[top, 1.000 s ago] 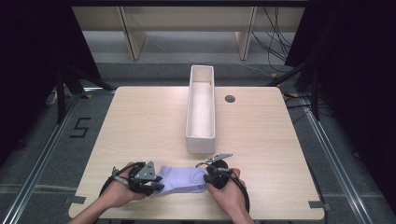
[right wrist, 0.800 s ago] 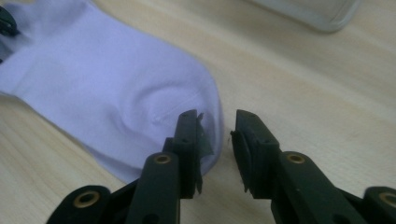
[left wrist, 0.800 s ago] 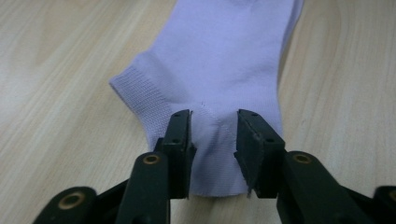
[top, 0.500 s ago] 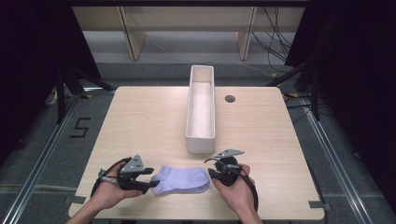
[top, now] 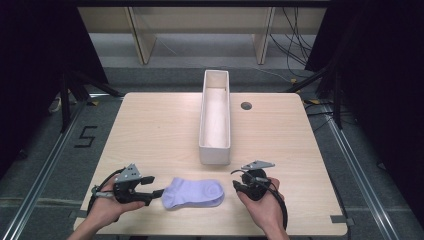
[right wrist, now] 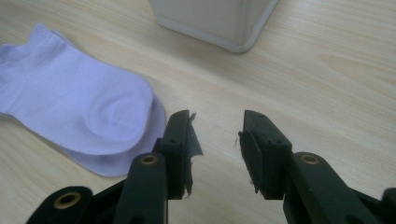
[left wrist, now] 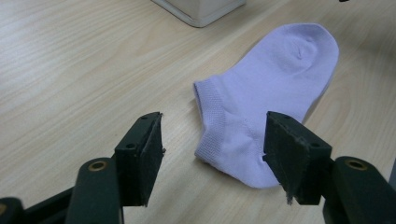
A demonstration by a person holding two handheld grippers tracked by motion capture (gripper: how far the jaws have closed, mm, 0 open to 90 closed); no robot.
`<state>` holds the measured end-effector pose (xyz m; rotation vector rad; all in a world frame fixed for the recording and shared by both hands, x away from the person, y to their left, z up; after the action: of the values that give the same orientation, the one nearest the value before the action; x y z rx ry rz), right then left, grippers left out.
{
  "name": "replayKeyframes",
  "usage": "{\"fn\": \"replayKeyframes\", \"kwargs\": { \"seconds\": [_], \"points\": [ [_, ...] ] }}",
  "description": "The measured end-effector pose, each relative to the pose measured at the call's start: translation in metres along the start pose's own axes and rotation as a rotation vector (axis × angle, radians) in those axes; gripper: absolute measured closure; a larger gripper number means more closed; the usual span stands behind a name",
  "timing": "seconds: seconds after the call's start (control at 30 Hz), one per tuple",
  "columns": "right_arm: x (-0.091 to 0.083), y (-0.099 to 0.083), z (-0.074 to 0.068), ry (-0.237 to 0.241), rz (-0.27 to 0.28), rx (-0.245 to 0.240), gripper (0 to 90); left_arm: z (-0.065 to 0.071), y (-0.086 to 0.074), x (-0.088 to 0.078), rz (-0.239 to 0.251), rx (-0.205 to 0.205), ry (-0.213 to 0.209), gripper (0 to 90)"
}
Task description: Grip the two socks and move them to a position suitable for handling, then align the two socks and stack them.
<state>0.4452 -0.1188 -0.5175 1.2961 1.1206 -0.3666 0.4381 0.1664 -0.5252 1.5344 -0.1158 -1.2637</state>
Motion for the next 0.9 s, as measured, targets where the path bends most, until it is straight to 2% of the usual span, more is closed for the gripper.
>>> {"fn": "replayKeyframes", "kwargs": {
  "seconds": [0.03,0.13,0.17,0.2,0.23,0.27,0.3,0.37,0.4,0.47,0.5,0.6,0.63,0.67,0.73,0.77,0.83,0.9],
  "points": [
    [0.000,0.001,0.001,-0.004,0.007,-0.033,63.7,0.001,-0.001,0.000,0.006,-0.019,-0.001,38.6],
    [0.001,0.004,-0.003,-0.003,0.013,-0.053,65.1,-0.001,-0.002,-0.001,0.018,-0.052,0.003,40.2],
    [0.002,0.007,-0.011,0.009,0.014,-0.081,67.6,-0.002,-0.004,-0.001,0.032,-0.085,0.002,42.6],
    [0.002,0.007,-0.011,0.009,0.014,-0.081,67.6,-0.002,-0.004,-0.001,0.032,-0.085,0.002,43.5],
    [0.002,0.010,-0.022,0.032,0.006,-0.103,71.2,-0.003,-0.006,-0.001,0.040,-0.114,0.004,44.8],
    [0.002,0.010,-0.022,0.032,0.006,-0.103,71.2,-0.003,-0.006,-0.001,0.040,-0.114,0.004,45.7],
    [0.003,0.011,-0.026,0.048,0.007,-0.116,72.6,-0.002,-0.006,0.000,0.048,-0.134,-0.005,45.7],
    [0.005,0.016,-0.039,0.067,0.003,-0.134,76.6,-0.003,-0.006,0.001,0.061,-0.151,-0.010,47.7],
    [0.008,0.018,-0.050,0.090,-0.010,-0.144,79.4,-0.003,-0.006,0.002,0.064,-0.162,-0.008,48.7],
    [0.009,0.019,-0.054,0.099,-0.016,-0.150,80.5,-0.002,-0.006,0.003,0.058,-0.167,-0.013,49.4],
    [0.013,0.021,-0.068,0.125,-0.030,-0.171,82.5,-0.001,-0.004,0.005,0.061,-0.176,-0.015,49.6],
    [0.021,0.023,-0.081,0.153,-0.044,-0.196,84.0,0.002,-0.002,0.010,0.064,-0.179,-0.020,49.6],
    [0.021,0.023,-0.081,0.153,-0.044,-0.196,84.0,0.002,-0.002,0.010,0.064,-0.179,-0.020,49.6],
    [0.027,0.023,-0.091,0.164,-0.059,-0.203,84.5,0.002,-0.002,0.014,0.053,-0.190,-0.018,49.5],
    [0.032,0.023,-0.098,0.175,-0.064,-0.218,84.7,0.002,-0.003,0.018,0.044,-0.186,-0.012,49.5],
    [0.035,0.022,-0.102,0.182,-0.072,-0.218,84.6,0.002,-0.005,0.019,0.028,-0.190,-0.005,49.3],
    [0.037,0.021,-0.105,0.185,-0.085,-0.219,84.5,0.001,-0.006,0.020,0.026,-0.198,0.009,49.0],
    [0.039,0.017,-0.114,0.199,-0.118,-0.204,84.7,0.002,-0.008,0.018,0.025,-0.225,0.002,48.8]
  ]
}}
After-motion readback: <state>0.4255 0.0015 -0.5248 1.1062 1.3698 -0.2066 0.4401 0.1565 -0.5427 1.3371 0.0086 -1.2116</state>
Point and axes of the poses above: each handheld gripper's, and its own axes: x roughly forward along the jaws, y roughly out of its top, z roughly to its right, the point moved 9 cm from there along x, roughly forward along the jaws, and after that the axes turned 3 degrees about -z, right-handed, at the moved point
